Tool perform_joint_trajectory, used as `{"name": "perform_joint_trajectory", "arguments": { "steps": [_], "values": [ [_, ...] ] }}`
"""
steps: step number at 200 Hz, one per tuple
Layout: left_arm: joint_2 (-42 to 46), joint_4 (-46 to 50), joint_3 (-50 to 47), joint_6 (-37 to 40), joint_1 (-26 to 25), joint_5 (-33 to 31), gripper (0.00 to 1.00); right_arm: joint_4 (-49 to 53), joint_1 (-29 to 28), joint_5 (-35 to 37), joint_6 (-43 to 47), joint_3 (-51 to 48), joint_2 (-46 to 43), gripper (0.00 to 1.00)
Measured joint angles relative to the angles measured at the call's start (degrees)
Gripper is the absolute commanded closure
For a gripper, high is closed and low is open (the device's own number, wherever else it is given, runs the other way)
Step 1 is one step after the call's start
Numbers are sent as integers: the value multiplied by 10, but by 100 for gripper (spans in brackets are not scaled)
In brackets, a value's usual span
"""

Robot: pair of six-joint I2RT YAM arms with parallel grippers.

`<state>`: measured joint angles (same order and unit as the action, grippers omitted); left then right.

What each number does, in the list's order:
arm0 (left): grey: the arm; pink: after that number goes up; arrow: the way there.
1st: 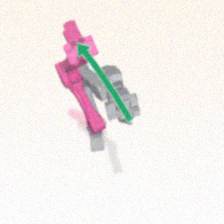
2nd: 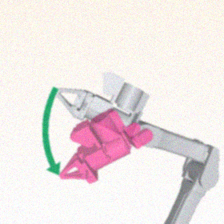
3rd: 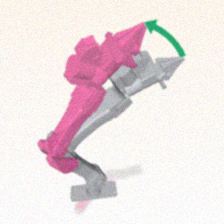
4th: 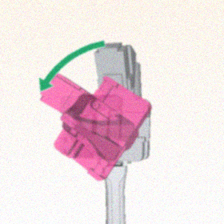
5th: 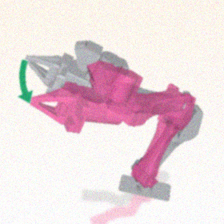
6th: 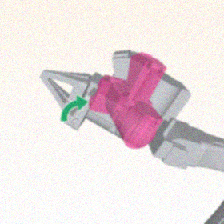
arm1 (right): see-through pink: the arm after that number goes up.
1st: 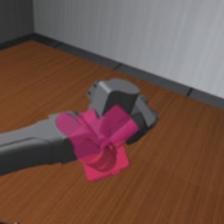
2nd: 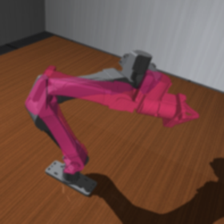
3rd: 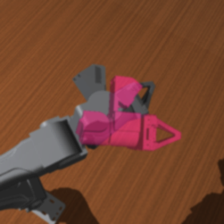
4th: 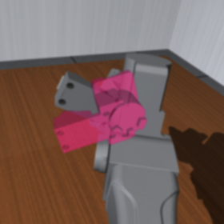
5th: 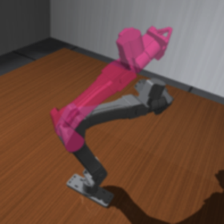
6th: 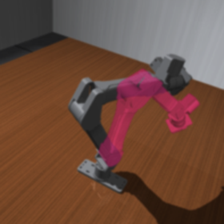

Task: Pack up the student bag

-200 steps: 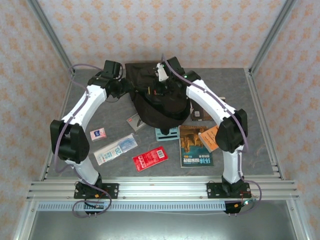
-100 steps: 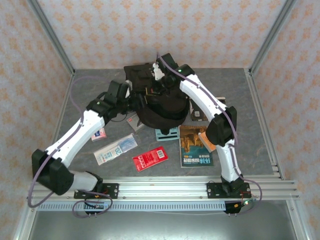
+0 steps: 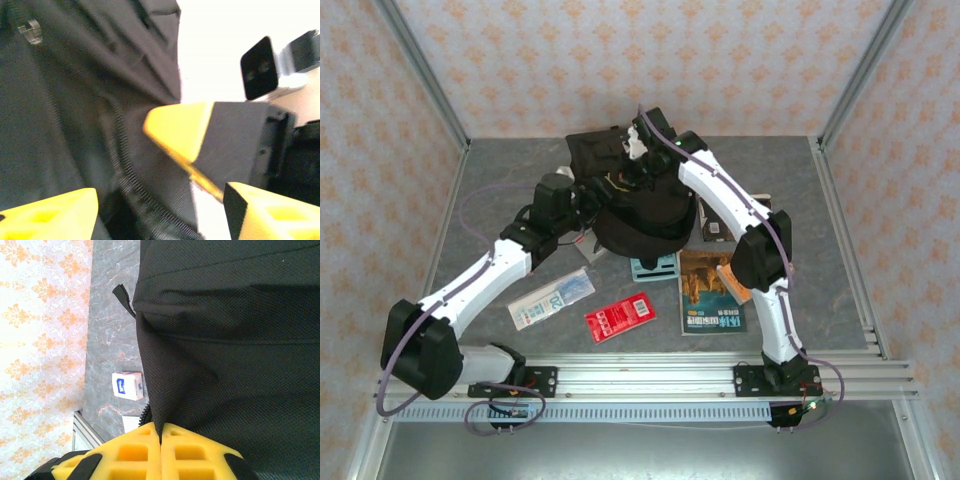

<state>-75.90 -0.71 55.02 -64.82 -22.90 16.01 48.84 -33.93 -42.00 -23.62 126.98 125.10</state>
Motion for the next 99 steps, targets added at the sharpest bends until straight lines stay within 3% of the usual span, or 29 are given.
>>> {"name": "perform_joint_trajectory", "arguments": {
  "steps": [28,99],
  "values": [
    [-39,-49,-1,-41,0,0,46,-15,8,4,-12,-23,0,95],
    [-42,-93,-20,-83,0,-5,49,-27,11,4,-26,-26,0,96]
  ]
}}
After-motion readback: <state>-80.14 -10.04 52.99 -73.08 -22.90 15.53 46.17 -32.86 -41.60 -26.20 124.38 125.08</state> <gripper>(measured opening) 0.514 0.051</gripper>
